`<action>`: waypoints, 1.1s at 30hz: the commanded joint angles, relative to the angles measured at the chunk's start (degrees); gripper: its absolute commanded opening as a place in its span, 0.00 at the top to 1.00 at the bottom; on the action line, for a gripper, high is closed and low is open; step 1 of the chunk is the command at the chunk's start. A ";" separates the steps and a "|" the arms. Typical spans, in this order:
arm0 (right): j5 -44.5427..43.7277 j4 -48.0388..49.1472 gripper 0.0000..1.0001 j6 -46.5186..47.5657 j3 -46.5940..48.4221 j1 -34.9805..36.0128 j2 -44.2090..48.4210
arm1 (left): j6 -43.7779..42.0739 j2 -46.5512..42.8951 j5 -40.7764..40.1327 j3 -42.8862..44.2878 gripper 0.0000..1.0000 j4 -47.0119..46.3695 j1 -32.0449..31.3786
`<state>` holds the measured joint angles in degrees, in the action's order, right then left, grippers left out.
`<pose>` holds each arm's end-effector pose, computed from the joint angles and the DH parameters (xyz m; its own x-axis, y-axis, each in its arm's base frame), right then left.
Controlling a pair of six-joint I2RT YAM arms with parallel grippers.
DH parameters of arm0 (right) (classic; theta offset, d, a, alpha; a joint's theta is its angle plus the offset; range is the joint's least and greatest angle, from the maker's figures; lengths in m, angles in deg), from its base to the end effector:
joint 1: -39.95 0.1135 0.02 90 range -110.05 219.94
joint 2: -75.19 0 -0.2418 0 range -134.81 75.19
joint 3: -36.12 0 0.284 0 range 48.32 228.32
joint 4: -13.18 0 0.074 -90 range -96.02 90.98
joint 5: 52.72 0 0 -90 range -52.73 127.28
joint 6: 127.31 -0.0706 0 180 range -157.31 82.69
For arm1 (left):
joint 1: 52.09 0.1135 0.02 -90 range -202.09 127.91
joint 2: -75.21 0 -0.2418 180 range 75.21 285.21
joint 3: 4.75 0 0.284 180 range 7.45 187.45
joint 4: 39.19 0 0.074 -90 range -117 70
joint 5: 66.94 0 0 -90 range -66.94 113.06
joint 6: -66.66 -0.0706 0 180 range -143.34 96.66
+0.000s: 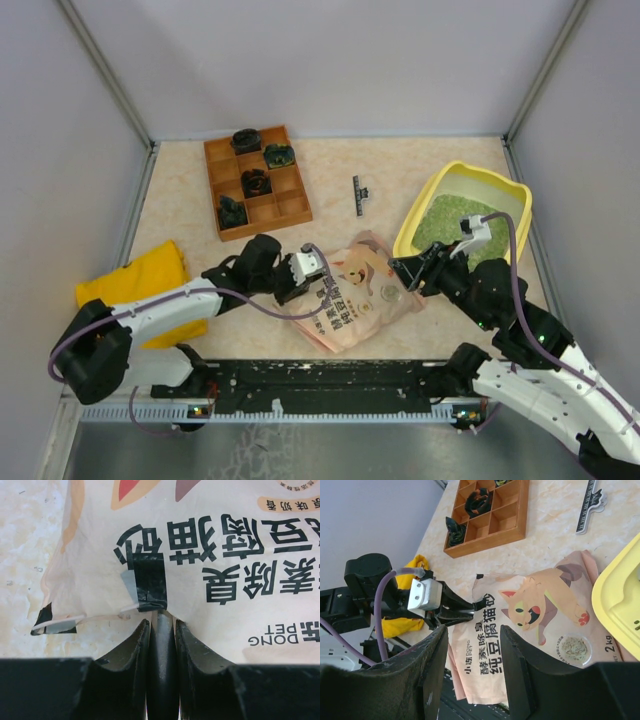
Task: Fill the litter box with clean litter
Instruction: 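Scoop the cat litter from the cat litter bag.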
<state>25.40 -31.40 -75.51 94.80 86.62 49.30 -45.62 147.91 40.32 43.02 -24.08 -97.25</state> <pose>0.1350 0.1219 0.3436 -0.4649 0.3891 -0.7953 -0.3640 0.7348 0.5723 0.2065 -0.2374 0.1337 -0.1023 0.6163 -0.7808 0.9468 0.3011 0.1136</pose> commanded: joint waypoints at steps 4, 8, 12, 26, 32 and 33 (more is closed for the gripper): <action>-0.84 1.78 0.54 -0.21 -0.33 -0.31 0.28 | 1.52 -4.85 3.65 -2.09 1.00 -2.64 2.38; -2.77 0.75 0.53 1.37 0.59 -0.40 0.03 | 0.61 -7.18 2.67 -3.04 1.00 -0.76 3.87; -2.63 0.78 0.53 1.63 0.52 -0.38 -0.01 | -1.04 -9.74 2.64 -3.32 1.00 1.99 6.52; -1.71 2.60 0.52 1.96 -1.56 -0.36 -0.18 | -8.78 -17.24 9.54 -3.03 1.00 10.29 16.78; -1.14 3.17 0.51 2.04 -1.49 -0.32 -0.51 | -8.02 -17.67 9.54 -2.70 1.00 11.94 17.72; -1.10 3.27 0.51 2.17 -1.48 -0.33 -0.64 | -8.04 -18.07 9.08 -2.78 1.00 12.25 17.87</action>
<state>23.87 -31.51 -74.37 92.96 86.62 49.21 -52.97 131.54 48.91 39.74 -11.51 -80.36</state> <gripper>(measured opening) 0.485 0.298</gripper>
